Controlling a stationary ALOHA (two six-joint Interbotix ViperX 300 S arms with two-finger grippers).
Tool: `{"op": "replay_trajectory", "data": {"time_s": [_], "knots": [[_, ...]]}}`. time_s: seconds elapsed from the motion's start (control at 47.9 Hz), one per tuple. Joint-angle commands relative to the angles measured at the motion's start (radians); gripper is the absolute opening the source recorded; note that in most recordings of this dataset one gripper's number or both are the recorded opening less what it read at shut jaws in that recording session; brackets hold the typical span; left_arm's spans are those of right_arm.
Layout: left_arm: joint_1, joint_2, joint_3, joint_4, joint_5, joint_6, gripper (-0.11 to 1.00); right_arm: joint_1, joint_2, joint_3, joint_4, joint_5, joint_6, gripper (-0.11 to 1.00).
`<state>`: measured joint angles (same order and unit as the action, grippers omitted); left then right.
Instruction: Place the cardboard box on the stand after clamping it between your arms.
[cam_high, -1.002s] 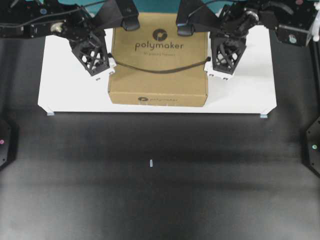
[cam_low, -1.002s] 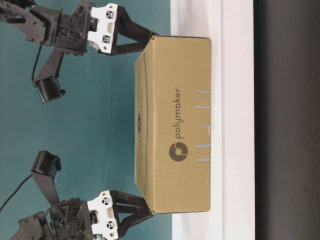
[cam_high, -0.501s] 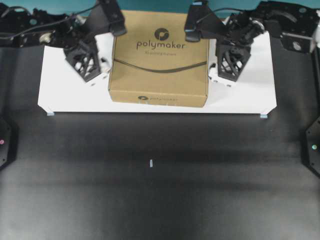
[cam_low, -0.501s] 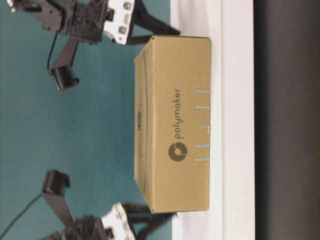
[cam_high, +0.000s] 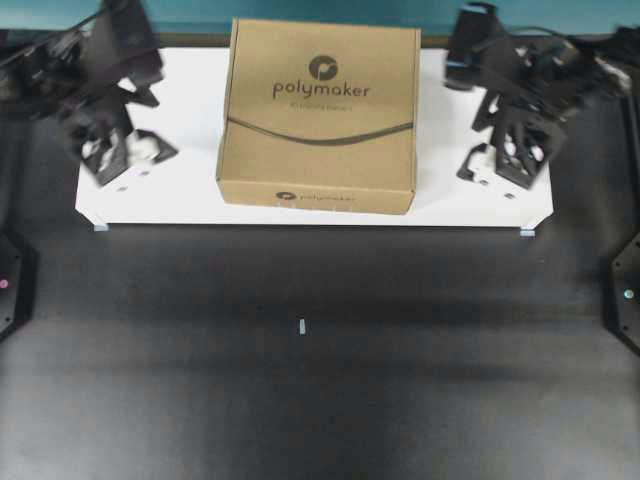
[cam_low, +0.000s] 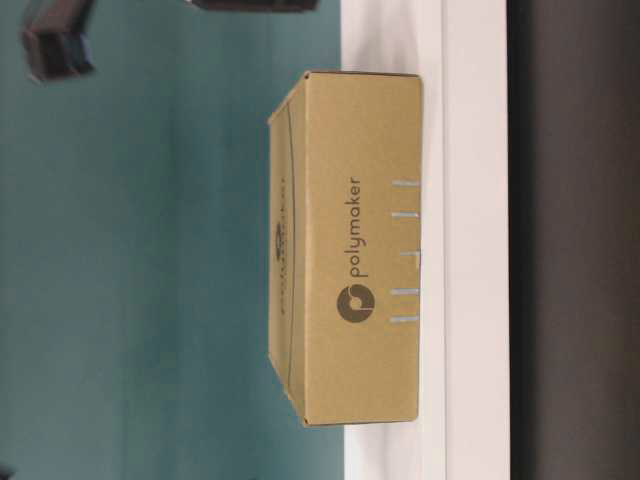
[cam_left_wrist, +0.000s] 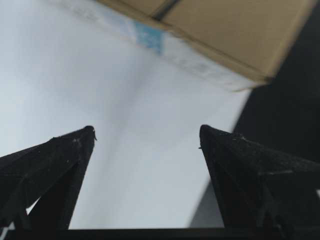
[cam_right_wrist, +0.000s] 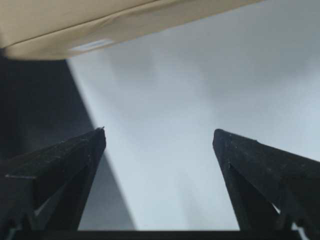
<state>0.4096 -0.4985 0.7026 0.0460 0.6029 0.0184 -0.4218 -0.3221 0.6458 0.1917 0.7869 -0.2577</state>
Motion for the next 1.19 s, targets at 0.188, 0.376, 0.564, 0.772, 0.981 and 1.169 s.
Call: {"op": "replay_trajectory", "data": {"time_s": [0.188, 0.376, 0.564, 0.772, 0.981, 1.169], "knots": [[-0.115, -0.285, 0.124, 0.0, -0.117, -0.008, 0.82, 0.12, -0.27, 0.167, 0.006, -0.166, 0.075, 0.83], [-0.164, -0.488, 0.229, 0.0, -0.173, -0.012, 0.82, 0.196, -0.486, 0.296, 0.005, -0.331, 0.115, 0.83], [-0.249, -0.63, 0.287, 0.0, -0.183, -0.015, 0.82, 0.272, -0.669, 0.385, 0.005, -0.394, 0.12, 0.83], [-0.374, -0.733, 0.302, 0.0, -0.201, -0.018, 0.82, 0.325, -0.81, 0.454, 0.006, -0.408, 0.127, 0.82], [-0.402, -0.746, 0.325, 0.0, -0.212, -0.021, 0.82, 0.327, -0.868, 0.494, 0.006, -0.446, 0.163, 0.82], [-0.402, -0.73, 0.337, 0.0, -0.232, -0.021, 0.82, 0.327, -0.864, 0.502, 0.005, -0.456, 0.164, 0.82]]}}
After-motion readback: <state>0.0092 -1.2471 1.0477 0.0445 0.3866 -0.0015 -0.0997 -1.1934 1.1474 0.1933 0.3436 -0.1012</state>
